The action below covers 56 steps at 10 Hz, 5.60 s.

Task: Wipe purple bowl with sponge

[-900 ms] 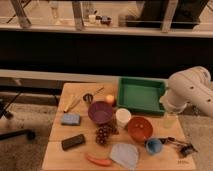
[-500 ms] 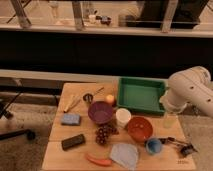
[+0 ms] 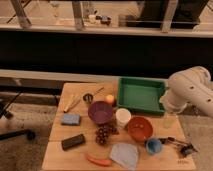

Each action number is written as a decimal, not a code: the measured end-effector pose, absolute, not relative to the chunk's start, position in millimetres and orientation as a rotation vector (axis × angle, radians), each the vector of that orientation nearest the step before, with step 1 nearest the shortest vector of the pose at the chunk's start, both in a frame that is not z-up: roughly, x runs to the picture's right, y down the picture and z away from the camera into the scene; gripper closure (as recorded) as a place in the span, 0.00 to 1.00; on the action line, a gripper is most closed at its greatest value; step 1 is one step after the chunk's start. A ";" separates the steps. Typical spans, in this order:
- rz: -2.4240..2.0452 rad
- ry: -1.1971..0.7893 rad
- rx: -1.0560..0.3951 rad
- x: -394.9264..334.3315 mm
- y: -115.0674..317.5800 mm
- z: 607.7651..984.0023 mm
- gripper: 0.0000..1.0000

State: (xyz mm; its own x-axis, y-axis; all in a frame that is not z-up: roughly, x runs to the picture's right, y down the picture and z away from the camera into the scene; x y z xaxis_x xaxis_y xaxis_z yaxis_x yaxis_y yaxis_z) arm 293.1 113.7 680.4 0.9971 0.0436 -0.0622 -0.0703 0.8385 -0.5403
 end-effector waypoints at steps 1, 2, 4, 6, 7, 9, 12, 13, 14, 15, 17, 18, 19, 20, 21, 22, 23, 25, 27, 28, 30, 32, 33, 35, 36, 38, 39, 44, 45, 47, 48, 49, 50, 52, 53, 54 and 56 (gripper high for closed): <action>0.060 0.048 -0.573 293.1 113.7 680.4 0.20; 0.060 0.048 -0.573 293.1 113.7 680.4 0.20; 0.060 0.048 -0.573 293.1 113.7 680.4 0.20; 0.060 0.048 -0.573 293.1 113.7 680.4 0.20; 0.060 0.048 -0.573 293.1 113.8 680.4 0.20; 0.060 0.048 -0.573 293.1 113.7 680.5 0.20; 0.060 0.048 -0.573 293.1 113.8 680.5 0.20; 0.060 0.048 -0.573 293.1 113.7 680.5 0.20; 0.060 0.048 -0.573 293.1 113.7 680.5 0.20; 0.060 0.048 -0.573 293.1 113.8 680.5 0.20; 0.060 0.048 -0.573 293.1 113.7 680.5 0.20; 0.060 0.048 -0.573 293.1 113.8 680.5 0.20; 0.060 0.048 -0.573 293.1 113.8 680.5 0.20; 0.060 0.048 -0.573 293.1 113.7 680.4 0.20; 0.060 0.048 -0.573 293.1 113.8 680.5 0.20; 0.061 0.047 -0.573 293.1 113.7 680.5 0.20; 0.057 0.043 -0.575 292.9 114.6 681.0 0.20; 0.040 0.021 -0.577 280.7 117.2 682.1 0.20; 0.013 -0.016 -0.579 256.4 118.2 682.6 0.20; 0.002 -0.029 -0.579 249.6 119.0 681.8 0.20; -0.022 -0.067 -0.581 233.0 119.4 678.0 0.20; -0.047 -0.106 -0.585 215.9 121.5 671.9 0.20; -0.054 -0.122 -0.588 208.6 123.5 669.7 0.20; -0.076 -0.153 -0.595 190.3 126.3 667.5 0.20; -0.090 -0.167 -0.597 181.0 128.1 666.4 0.20; -0.114 -0.191 -0.599 164.0 132.0 664.1 0.20; -0.126 -0.202 -0.598 154.6 133.5 664.0 0.20; -0.159 -0.261 -0.596 106.9 141.0 662.5 0.20; -0.165 -0.271 -0.595 97.5 143.2 662.4 0.20; -0.171 -0.282 -0.595 80.9 146.9 663.8 0.20; -0.172 -0.286 -0.596 72.5 149.1 664.9 0.20; -0.173 -0.292 -0.596 61.2 150.9 665.8 0.20; -0.174 -0.296 -0.594 51.8 152.2 666.9 0.20; -0.173 -0.309 -0.585 32.5 154.4 667.3 0.20; -0.168 -0.314 -0.578 28.0 154.9 667.3 0.20; -0.165 -0.320 -0.578 20.7 156.7 667.4 0.20; -0.150 -0.330 -0.580 3.2 160.9 669.7 0.20</action>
